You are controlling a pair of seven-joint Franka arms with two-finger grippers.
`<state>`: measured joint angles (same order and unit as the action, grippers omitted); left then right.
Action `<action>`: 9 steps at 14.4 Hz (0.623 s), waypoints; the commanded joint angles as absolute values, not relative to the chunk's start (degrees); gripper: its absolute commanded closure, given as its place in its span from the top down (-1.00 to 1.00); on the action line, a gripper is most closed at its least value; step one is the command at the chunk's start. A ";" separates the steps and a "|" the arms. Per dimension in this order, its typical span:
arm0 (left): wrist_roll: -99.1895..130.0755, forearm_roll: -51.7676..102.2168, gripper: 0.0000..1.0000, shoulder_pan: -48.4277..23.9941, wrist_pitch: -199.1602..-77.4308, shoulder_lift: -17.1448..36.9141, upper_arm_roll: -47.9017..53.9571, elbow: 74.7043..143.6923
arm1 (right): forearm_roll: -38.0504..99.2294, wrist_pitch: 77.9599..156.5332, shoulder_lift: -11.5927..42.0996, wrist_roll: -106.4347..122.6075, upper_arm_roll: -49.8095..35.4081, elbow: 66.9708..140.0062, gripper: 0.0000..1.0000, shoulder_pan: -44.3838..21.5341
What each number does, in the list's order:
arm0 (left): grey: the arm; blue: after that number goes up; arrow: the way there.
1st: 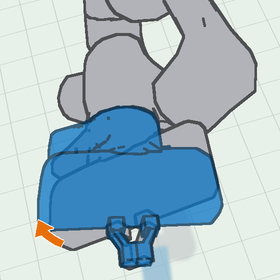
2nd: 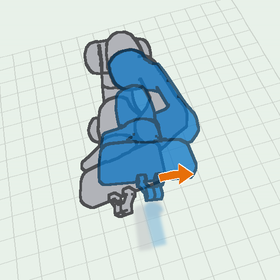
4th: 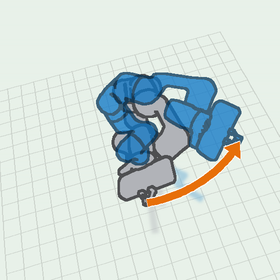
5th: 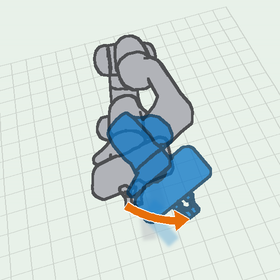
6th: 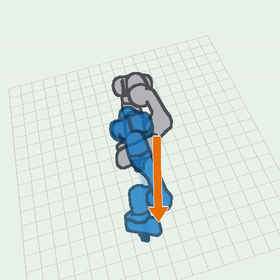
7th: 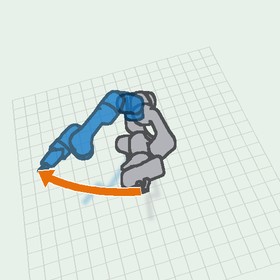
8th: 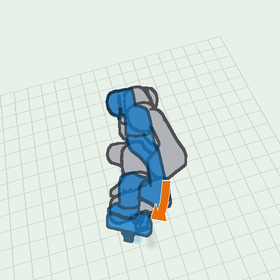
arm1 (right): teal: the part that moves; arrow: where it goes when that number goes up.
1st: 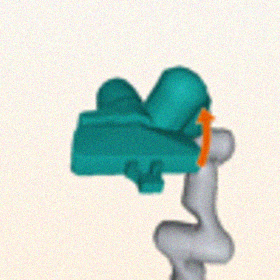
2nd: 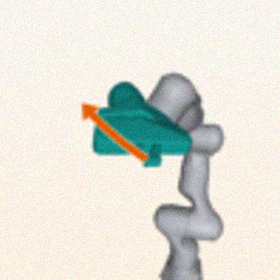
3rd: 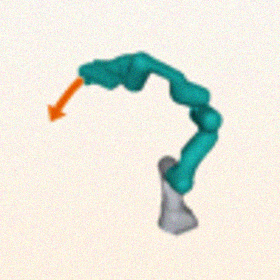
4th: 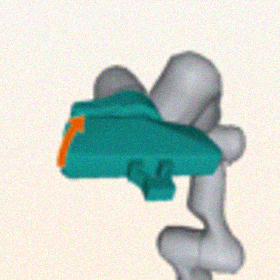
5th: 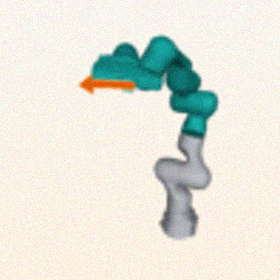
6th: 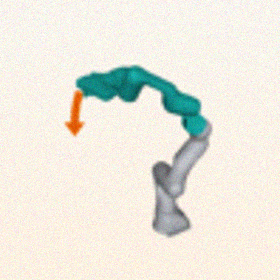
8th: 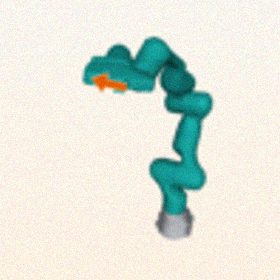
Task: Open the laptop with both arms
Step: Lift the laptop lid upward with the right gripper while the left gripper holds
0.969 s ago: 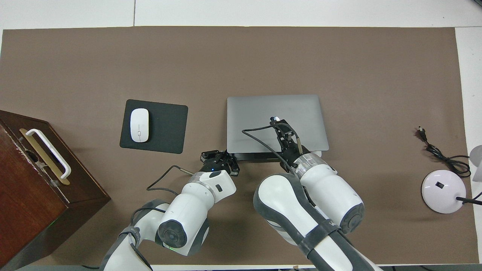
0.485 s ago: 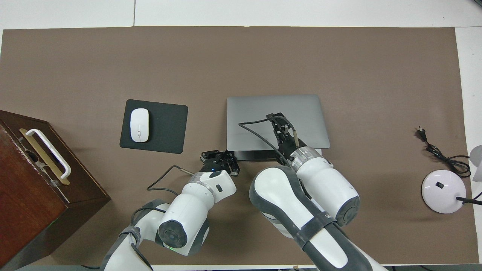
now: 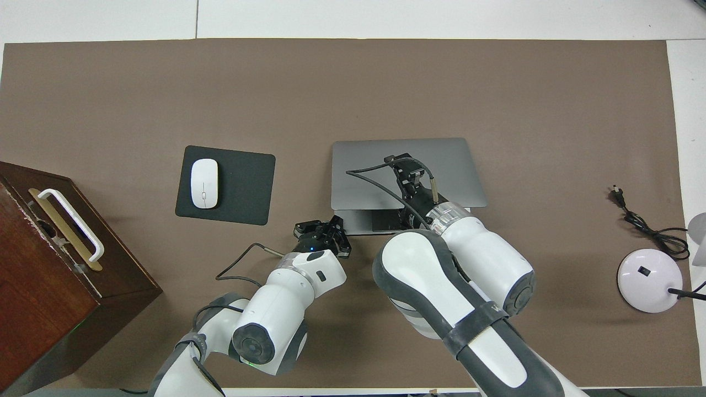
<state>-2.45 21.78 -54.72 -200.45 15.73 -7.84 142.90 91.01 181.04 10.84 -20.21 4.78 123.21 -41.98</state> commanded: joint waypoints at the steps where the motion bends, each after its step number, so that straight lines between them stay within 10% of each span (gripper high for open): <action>1: -3.60 23.73 -1.00 -55.99 -200.83 18.37 -7.65 141.86 | 89.13 179.12 12.48 -17.58 4.92 121.02 1.00 -39.64; 9: -3.60 25.84 -1.00 -57.74 -200.83 18.37 -7.73 141.86 | 84.99 174.82 12.13 -17.58 5.27 121.03 0.98 -37.27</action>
